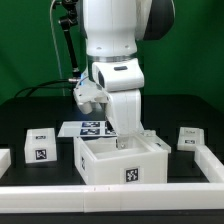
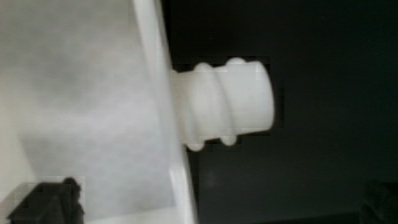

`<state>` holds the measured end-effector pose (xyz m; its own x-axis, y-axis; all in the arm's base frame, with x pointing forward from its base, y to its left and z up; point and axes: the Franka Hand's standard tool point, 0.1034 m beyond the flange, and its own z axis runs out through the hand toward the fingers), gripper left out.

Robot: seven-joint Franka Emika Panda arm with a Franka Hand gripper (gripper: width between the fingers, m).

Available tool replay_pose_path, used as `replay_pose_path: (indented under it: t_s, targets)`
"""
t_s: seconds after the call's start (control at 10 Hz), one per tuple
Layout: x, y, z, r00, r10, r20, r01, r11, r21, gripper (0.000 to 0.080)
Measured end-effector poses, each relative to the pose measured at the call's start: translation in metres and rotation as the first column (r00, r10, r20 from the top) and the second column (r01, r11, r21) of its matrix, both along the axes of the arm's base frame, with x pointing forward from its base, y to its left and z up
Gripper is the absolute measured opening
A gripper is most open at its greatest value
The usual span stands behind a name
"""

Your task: Assemble cabinet

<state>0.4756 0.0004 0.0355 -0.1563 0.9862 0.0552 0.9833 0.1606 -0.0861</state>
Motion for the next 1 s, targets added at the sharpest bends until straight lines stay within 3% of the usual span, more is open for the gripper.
replay_pose_path:
  t_s: [0.1, 0.2, 0.3, 0.5, 0.6, 0.7, 0.8, 1.0]
  targets:
    - [0.0013, -0.0001, 0.0009, 1.0, -0.008, -0.002, 0.008, 1.0, -0.002, 0.0709]
    - [0.0009, -0.0006, 0.0006, 1.0, -0.009, -0.002, 0.009, 1.0, -0.002, 0.0573]
    - [0.0009, -0.001, 0.0005, 1.0, -0.01, -0.002, 0.01, 1.0, -0.002, 0.0573]
    - [0.0009, -0.0014, 0.0005, 1.0, -0.01, -0.002, 0.01, 1.0, -0.003, 0.0255]
    - [0.0009, -0.0015, 0.0005, 1.0, -0.01, -0.002, 0.01, 1.0, -0.003, 0.0255]
    - [0.0009, -0.0017, 0.0004, 1.0, -0.01, -0.003, 0.01, 1.0, -0.003, 0.0081]
    - [0.0011, -0.0021, 0.0005, 1.0, -0.012, -0.002, 0.012, 1.0, -0.004, 0.0035]
    - [0.0011, -0.0028, 0.0005, 1.0, -0.012, -0.002, 0.012, 1.0, -0.005, 0.0035]
